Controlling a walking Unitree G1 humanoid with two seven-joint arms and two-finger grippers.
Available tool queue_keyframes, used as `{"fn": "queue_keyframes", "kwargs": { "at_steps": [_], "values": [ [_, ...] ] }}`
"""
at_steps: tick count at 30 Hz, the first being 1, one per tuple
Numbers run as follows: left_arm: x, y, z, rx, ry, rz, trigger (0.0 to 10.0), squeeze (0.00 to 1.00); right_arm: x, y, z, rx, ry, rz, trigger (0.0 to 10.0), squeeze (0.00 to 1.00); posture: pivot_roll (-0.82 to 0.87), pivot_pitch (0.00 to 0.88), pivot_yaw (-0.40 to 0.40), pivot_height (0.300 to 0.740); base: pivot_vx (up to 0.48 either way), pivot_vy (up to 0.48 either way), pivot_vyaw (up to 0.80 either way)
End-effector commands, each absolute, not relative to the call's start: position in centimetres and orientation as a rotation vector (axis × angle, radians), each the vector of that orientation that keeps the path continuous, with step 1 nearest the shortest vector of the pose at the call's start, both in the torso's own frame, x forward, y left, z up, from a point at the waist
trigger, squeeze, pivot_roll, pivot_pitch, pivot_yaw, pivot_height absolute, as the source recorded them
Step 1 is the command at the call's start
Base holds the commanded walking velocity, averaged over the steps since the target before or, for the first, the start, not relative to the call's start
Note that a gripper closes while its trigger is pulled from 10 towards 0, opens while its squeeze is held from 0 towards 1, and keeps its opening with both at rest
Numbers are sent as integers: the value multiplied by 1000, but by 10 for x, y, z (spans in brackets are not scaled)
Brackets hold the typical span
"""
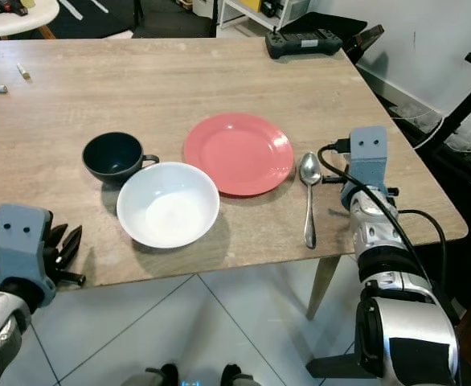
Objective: Setting the table
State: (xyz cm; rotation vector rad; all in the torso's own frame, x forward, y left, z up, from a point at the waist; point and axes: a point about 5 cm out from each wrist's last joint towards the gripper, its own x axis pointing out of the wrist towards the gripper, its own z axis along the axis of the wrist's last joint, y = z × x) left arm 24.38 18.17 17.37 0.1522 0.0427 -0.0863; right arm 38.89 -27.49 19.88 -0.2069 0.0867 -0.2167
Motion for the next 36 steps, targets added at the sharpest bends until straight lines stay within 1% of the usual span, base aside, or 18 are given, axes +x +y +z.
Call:
{"fn": "queue_keyframes", "kwargs": {
  "at_steps": [1,4,9,13,14,19,24,27,28,31,36],
  "values": [
    [243,180,170,157,69,-107,10000,0,384,-279,184,-198,127,-223,10000,0,227,187,70,740,0,0,0],
    [245,179,170,160,69,-121,10000,0,382,-277,178,-207,149,-232,10000,0,222,177,72,740,0,0,0],
    [249,178,171,160,70,-131,10000,0,377,-278,169,-283,192,-290,10000,0,203,166,74,740,0,0,0],
    [251,175,170,157,68,-143,10000,0,375,-276,170,-279,179,-305,10000,0,190,159,72,740,0,0,0],
    [252,174,170,156,67,-146,10000,0,374,-276,171,-250,171,-317,10000,0,186,158,71,740,0,0,0],
    [253,172,170,150,62,-150,10000,0,371,-263,176,-153,134,-280,10000,0,180,152,65,740,0,0,0],
    [255,170,169,145,60,-150,10000,0,367,-260,180,-163,122,-281,10000,0,168,148,58,740,0,0,0],
    [255,169,168,144,61,-151,10000,0,364,-257,180,-201,129,-272,10000,0,166,146,52,740,0,0,0],
    [255,168,168,143,61,-151,10000,0,359,-255,179,-238,140,-266,10000,0,166,145,50,740,0,0,0],
    [255,169,167,141,60,-148,10000,0,356,-254,177,-261,147,-259,10000,0,164,145,49,740,0,0,0],
    [256,169,167,140,58,-147,10000,0,352,-249,174,-254,164,-242,10000,0,162,144,51,740,0,0,0]
  ]
}}
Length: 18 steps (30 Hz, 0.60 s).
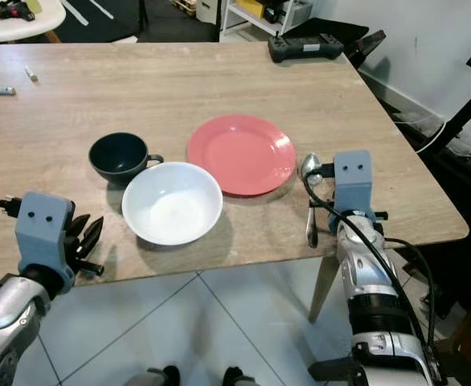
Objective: Setting the table
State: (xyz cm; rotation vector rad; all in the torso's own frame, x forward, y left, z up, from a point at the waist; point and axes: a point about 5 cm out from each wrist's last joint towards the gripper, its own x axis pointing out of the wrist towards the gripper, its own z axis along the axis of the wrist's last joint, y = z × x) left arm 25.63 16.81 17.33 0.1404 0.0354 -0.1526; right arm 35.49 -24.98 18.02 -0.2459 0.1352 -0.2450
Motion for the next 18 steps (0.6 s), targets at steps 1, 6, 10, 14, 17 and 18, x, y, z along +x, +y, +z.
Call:
{"fn": "queue_keyframes", "kwargs": {
  "at_steps": [1,6,10,14,17,18],
  "values": [
    [256,169,167,140,57,-147,10000,0,352,-247,172,-240,170,-238,10000,0,159,144,50,740,0,0,0],
    [257,168,168,140,55,-148,10000,0,353,-238,169,-193,168,-226,10000,447,159,144,50,740,0,0,0],
    [257,169,168,141,53,-146,10000,0,353,-234,170,-163,166,-217,10000,1000,163,143,50,740,0,0,0],
    [257,169,167,141,53,-141,10000,0,352,-234,175,-130,143,-233,10000,1000,169,143,48,740,0,0,0],
    [256,169,167,141,53,-141,10000,0,352,-236,187,-112,72,-269,10000,0,169,143,48,740,0,0,0],
    [257,169,167,141,52,-141,10000,0,351,-237,192,-107,43,-281,10000,0,169,143,48,740,0,0,0]
  ]
}}
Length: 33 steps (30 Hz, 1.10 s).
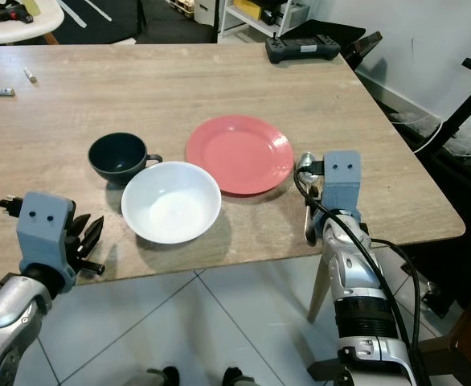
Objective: Setting the table
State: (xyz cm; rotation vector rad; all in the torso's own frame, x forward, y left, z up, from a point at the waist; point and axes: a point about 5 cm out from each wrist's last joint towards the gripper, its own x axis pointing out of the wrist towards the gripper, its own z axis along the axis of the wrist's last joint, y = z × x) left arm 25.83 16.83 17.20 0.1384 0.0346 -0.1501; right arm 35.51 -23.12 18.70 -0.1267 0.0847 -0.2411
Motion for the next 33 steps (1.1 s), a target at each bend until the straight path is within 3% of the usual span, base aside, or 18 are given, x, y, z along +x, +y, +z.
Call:
{"fn": "queue_keyframes", "kwargs": {
  "at_steps": [1,5,6,9,13,15,21,33],
  "values": [
    [257,169,167,141,52,-141,10000,0,351,-237,192,-107,43,-281,10000,0,169,143,48,740,0,0,0],
    [257,169,167,140,52,-143,10000,0,348,-236,215,-87,-107,-290,10000,0,167,143,49,740,0,0,0],
    [257,169,167,140,50,-143,10000,0,345,-229,237,-67,-228,-262,10000,0,162,143,52,740,0,0,0],
    [258,169,167,139,50,-144,10000,0,341,-213,252,-32,-299,-187,10000,0,161,144,51,740,0,0,0],
    [258,168,167,134,49,-143,10000,0,336,-184,243,59,-280,-55,10000,0,161,144,51,740,0,0,0],
    [256,170,168,133,42,-126,10000,0,332,-163,221,199,-185,39,10000,0,156,149,36,740,0,0,0],
    [245,184,172,206,14,-71,10000,0,312,-125,187,275,-91,256,10000,0,159,151,24,740,0,0,0],
    [252,199,204,304,-44,-102,10000,0,315,-119,217,313,-209,339,10000,0,156,149,-2,740,0,0,0]
  ]
}}
